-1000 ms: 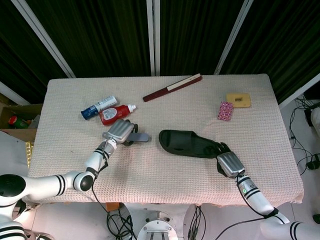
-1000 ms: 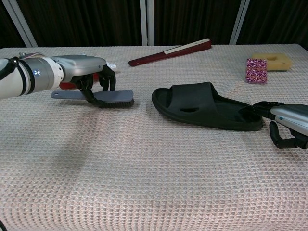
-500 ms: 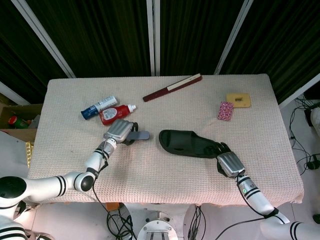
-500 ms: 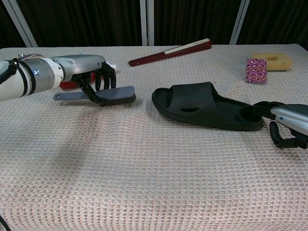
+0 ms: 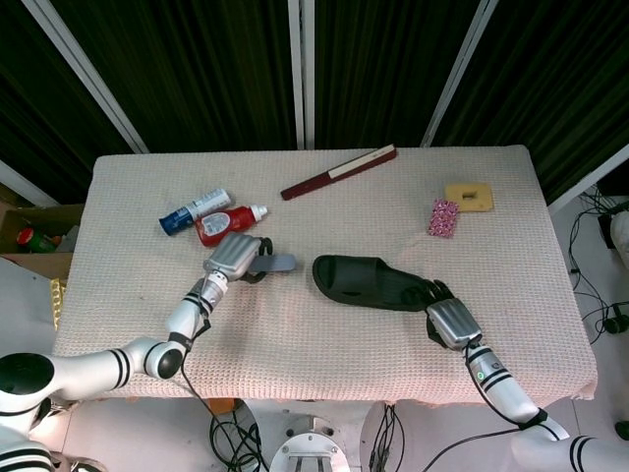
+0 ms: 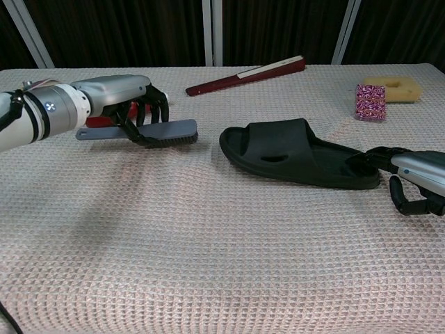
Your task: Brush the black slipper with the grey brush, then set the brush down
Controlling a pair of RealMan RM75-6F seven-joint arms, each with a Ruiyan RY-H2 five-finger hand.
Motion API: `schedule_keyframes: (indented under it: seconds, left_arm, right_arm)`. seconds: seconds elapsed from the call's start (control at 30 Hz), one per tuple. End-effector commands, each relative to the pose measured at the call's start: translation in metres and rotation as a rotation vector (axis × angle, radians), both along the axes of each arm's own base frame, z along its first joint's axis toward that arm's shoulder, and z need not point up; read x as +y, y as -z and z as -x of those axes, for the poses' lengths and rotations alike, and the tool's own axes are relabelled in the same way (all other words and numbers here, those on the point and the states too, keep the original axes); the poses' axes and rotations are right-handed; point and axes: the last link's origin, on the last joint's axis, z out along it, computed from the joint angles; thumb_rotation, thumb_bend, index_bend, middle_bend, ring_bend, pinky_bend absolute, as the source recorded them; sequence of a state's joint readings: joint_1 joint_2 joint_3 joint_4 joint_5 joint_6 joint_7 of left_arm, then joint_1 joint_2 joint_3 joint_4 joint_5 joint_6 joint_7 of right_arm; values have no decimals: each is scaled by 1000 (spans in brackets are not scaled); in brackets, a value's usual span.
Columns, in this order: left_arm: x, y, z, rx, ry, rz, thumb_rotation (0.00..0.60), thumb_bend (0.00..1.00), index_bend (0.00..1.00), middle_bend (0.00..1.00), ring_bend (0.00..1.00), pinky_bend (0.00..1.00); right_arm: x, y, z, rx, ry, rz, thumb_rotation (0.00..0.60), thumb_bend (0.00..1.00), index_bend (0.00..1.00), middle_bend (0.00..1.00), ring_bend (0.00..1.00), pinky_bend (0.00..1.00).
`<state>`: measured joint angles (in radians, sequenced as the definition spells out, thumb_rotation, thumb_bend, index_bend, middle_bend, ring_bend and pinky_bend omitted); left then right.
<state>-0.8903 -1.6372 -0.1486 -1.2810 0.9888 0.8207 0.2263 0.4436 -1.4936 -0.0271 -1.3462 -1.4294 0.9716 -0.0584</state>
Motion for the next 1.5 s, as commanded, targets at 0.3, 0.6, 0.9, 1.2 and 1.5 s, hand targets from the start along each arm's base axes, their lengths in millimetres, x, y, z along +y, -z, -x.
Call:
schedule_keyframes:
  seconds: [0.3,0.6,0.9,1.2,1.5]
  left_arm:
    - [-3,-9,-5,-47,-3,-13,600,434,889,913,717,827]
    - [-8,-21,-39,-108,55,-20,600,441,908,935,739,843]
    - [-18,-5,-77,-127,119,6,600,443,911,938,740,847]
    - [-25,22,-104,-115,161,29,600,444,912,940,741,847]
    - [-24,37,-111,-105,152,41,600,444,912,941,742,847]
  right_arm:
    - [0,-1,1,-1,3,2,600,1000,111,155,0,56]
    - [0,-1,1,-1,5,2,600,1000,112,155,0,56]
    - [0,2,2,-3,9,-4,600,1000,112,155,0,56]
    - [-1,1,5,-7,18,-2,600,1000,112,155,0,56]
    - [-1,3,8,-11,25,-6,600,1000,112,155,0,57]
